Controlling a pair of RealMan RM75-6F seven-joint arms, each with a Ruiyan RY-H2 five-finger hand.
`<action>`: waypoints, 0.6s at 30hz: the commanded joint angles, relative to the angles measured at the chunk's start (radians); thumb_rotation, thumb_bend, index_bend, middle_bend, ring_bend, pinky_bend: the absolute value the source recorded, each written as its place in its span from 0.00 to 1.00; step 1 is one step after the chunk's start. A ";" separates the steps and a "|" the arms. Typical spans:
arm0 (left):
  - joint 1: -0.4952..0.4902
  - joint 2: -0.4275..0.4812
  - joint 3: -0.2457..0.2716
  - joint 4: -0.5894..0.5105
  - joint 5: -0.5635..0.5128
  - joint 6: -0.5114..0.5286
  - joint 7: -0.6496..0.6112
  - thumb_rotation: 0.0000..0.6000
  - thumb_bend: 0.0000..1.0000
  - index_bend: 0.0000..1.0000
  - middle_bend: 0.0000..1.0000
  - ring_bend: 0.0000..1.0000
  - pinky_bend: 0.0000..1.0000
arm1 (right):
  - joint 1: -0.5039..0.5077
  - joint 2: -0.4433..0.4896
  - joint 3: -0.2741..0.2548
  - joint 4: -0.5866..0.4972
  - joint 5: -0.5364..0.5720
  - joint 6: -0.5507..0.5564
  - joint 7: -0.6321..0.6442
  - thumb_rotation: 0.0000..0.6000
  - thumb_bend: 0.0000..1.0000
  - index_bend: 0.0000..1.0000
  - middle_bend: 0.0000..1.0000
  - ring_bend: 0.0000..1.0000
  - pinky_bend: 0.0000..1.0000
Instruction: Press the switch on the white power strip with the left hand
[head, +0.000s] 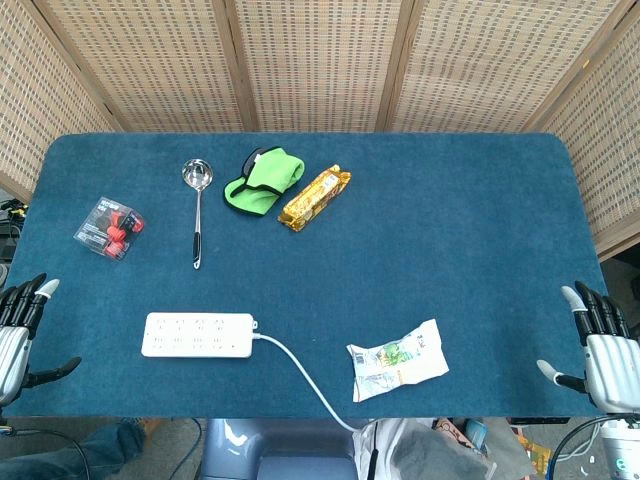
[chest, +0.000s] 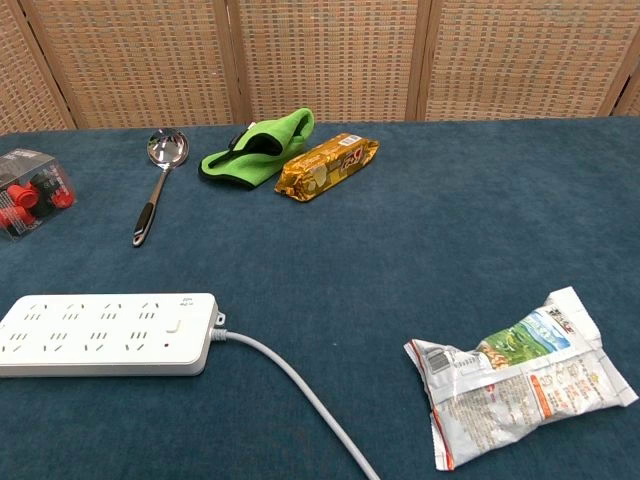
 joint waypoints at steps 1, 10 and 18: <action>0.000 -0.001 0.000 0.001 0.000 -0.001 0.000 0.96 0.00 0.00 0.00 0.00 0.00 | 0.000 0.001 0.000 0.000 0.000 0.000 0.002 1.00 0.00 0.00 0.00 0.00 0.00; -0.012 -0.026 -0.012 -0.002 -0.023 -0.018 0.013 1.00 0.00 0.00 0.40 0.33 0.22 | -0.001 0.004 0.000 -0.007 -0.005 0.003 0.006 1.00 0.00 0.00 0.00 0.00 0.00; -0.125 -0.158 0.004 0.033 -0.028 -0.222 0.030 1.00 0.92 0.00 1.00 1.00 1.00 | 0.002 0.009 0.004 -0.006 0.011 -0.008 0.020 1.00 0.00 0.00 0.00 0.00 0.00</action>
